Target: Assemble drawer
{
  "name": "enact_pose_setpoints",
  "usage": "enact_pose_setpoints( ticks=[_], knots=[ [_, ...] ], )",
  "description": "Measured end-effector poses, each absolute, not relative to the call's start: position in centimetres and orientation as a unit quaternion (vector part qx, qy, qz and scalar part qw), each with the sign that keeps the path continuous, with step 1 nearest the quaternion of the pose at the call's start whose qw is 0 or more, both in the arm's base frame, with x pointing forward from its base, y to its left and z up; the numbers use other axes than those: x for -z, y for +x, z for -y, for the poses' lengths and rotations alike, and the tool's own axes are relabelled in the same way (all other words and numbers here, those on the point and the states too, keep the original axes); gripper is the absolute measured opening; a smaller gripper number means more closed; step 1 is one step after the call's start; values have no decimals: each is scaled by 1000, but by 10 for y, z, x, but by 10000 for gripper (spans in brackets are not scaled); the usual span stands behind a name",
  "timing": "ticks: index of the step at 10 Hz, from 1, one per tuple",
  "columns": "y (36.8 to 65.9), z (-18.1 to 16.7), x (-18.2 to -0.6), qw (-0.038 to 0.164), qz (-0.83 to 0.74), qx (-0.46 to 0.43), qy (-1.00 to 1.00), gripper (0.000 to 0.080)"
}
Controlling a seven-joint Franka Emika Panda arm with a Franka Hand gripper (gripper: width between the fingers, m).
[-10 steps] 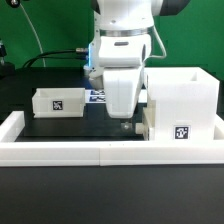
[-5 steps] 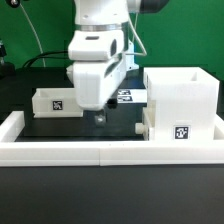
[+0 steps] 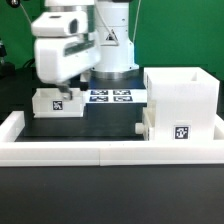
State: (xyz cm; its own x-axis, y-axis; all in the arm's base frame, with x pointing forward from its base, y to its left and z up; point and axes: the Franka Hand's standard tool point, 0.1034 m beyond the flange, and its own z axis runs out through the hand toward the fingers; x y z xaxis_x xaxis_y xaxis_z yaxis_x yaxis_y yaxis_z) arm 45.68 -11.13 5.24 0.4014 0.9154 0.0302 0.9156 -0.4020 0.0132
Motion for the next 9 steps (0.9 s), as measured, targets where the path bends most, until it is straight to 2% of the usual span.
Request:
enact_pose_setpoints(
  ticks=[2, 7, 9],
  knots=[
    [449, 122, -52, 6, 537, 13, -844, 649],
    [450, 120, -52, 8, 441, 12, -898, 649],
    [445, 123, -49, 1, 317, 29, -948, 649]
  ],
)
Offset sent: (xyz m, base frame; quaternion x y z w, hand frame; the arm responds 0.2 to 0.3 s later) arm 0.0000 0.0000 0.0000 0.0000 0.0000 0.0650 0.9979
